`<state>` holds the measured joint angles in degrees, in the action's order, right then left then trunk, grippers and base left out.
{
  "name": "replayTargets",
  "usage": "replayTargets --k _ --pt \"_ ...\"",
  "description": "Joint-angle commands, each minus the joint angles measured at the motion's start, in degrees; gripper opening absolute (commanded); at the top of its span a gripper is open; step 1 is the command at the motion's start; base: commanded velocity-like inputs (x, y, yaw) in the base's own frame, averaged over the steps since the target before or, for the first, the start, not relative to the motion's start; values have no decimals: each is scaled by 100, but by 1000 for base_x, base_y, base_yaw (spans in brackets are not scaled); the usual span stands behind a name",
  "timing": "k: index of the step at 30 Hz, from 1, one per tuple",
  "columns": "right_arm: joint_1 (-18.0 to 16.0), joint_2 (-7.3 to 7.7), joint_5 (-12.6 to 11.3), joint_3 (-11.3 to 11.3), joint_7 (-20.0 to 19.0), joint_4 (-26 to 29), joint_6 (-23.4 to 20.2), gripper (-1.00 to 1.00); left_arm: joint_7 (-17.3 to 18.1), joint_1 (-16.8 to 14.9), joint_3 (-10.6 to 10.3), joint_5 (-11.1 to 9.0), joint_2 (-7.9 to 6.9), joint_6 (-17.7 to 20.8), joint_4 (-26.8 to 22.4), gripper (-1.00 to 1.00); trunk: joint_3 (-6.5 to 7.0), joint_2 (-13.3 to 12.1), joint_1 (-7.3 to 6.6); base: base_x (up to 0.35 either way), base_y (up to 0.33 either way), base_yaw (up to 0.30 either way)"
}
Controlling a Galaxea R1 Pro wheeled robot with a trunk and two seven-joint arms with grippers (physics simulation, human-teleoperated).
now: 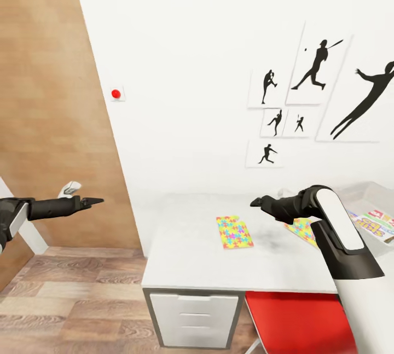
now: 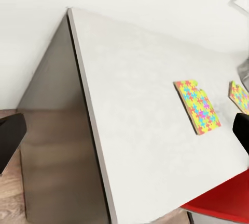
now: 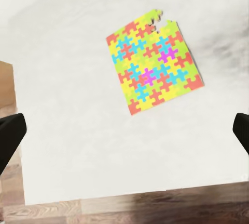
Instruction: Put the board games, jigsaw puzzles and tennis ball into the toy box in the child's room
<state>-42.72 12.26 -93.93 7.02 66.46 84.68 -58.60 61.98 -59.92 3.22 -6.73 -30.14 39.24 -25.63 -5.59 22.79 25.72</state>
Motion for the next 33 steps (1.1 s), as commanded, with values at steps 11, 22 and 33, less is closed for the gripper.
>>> replayTargets --k 11,22,33 --pt "-8 4 -54 2 50 19 -38 100 8 -4 2 -23 4 39 2 100 42 13 6 201 70 7" --pt "-8 5 -55 -7 46 -1 -38 100 7 -3 3 -21 -3 32 3 100 80 13 6 36 68 -71" --pt "-8 9 -44 -7 42 -18 -38 100 2 1 3 -15 9 31 0 100 82 13 6 78 20 -5"
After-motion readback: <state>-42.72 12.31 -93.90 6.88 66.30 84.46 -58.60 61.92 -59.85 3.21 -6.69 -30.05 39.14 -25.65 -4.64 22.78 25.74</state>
